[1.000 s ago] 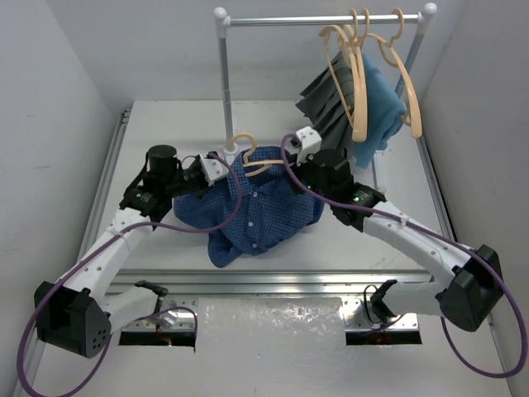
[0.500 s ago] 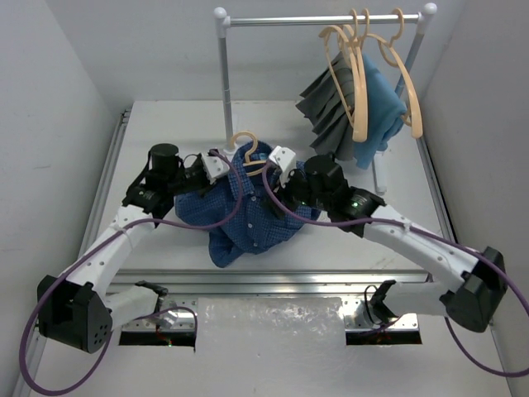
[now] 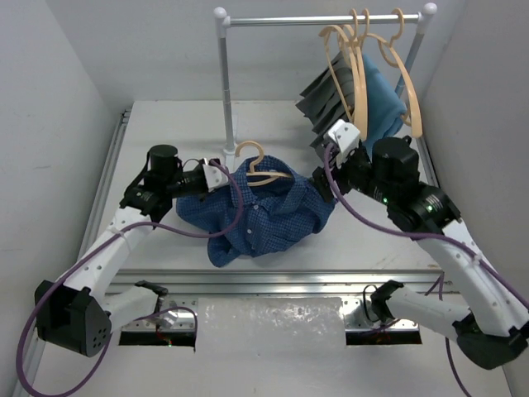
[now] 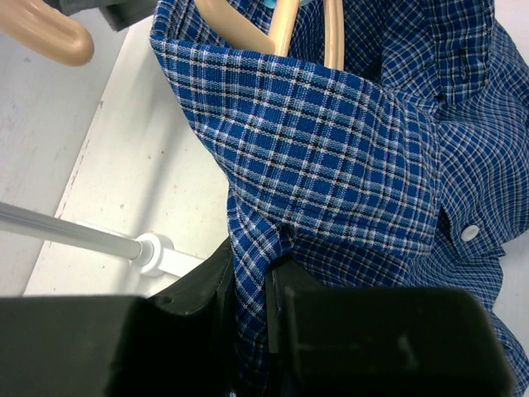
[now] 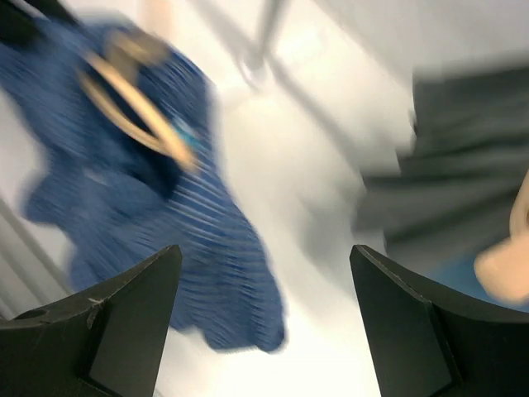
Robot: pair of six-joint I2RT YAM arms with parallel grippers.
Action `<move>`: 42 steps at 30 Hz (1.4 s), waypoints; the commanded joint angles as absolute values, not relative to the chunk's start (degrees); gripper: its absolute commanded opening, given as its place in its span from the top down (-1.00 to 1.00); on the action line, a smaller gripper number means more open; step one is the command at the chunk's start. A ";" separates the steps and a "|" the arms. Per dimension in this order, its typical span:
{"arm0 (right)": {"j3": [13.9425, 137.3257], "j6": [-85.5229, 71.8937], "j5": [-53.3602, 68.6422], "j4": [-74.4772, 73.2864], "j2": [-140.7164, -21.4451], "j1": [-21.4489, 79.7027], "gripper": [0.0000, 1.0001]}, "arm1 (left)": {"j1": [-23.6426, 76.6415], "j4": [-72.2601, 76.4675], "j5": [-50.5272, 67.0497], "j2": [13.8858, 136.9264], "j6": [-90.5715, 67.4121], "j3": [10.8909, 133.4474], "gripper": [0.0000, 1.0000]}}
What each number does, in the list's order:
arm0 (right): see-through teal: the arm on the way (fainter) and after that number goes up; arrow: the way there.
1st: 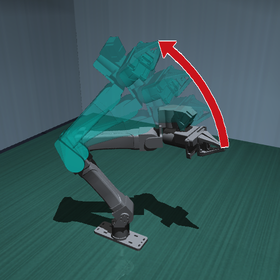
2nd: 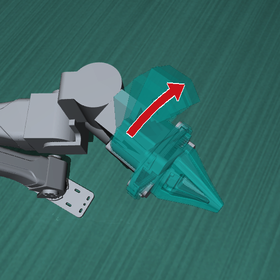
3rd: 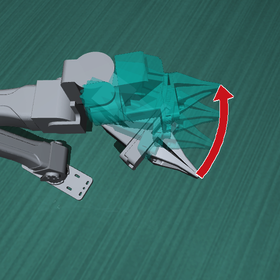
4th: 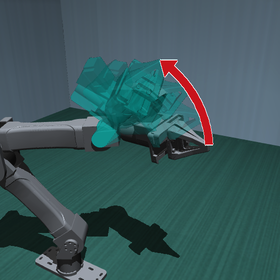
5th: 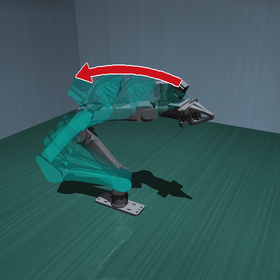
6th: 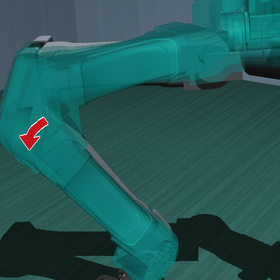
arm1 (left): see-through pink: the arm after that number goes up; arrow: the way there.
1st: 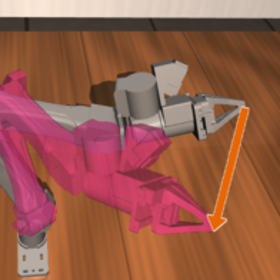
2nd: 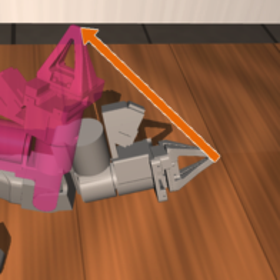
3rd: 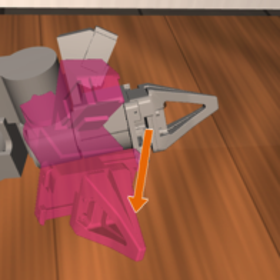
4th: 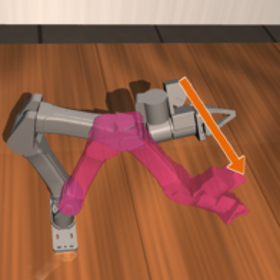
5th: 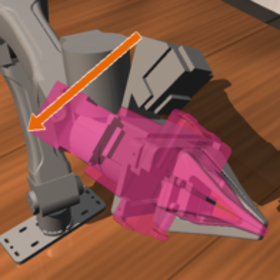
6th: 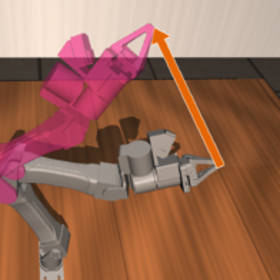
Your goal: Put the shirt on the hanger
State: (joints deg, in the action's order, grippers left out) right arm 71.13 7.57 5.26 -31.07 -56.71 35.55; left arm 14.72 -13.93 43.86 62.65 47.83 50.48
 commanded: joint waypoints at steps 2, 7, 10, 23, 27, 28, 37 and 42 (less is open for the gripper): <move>70.15 14.22 6.65 -41.57 -61.08 31.55 -0.66 | 15.47 -15.46 48.95 60.03 51.32 54.67 1.00; 68.55 21.62 16.07 -41.84 -63.28 31.55 -0.66 | 15.38 -19.68 52.46 59.85 55.63 55.28 1.00; 68.03 23.29 21.52 -38.95 -63.72 31.55 -0.65 | 15.47 -21.01 54.14 60.03 57.22 55.55 1.00; 67.33 19.25 35.41 -27.60 -72.33 34.63 0.08 | 15.47 -21.01 58.19 61.43 56.08 58.53 1.00; 66.18 19.07 38.67 -25.58 -71.90 35.16 0.33 | 15.47 -19.96 57.22 61.52 54.94 58.36 1.00; 65.92 18.81 38.93 -25.40 -71.89 35.16 0.42 | 15.47 -19.52 56.96 61.52 54.58 58.27 1.00; 65.30 12.22 25.60 -24.34 -69.27 35.60 1.00 | 15.38 -8.02 42.40 62.40 43.70 56.52 -0.30; 69.16 6.69 8.99 -28.72 -67.50 35.51 1.00 | 12.93 2.96 32.26 62.84 34.48 55.02 -0.99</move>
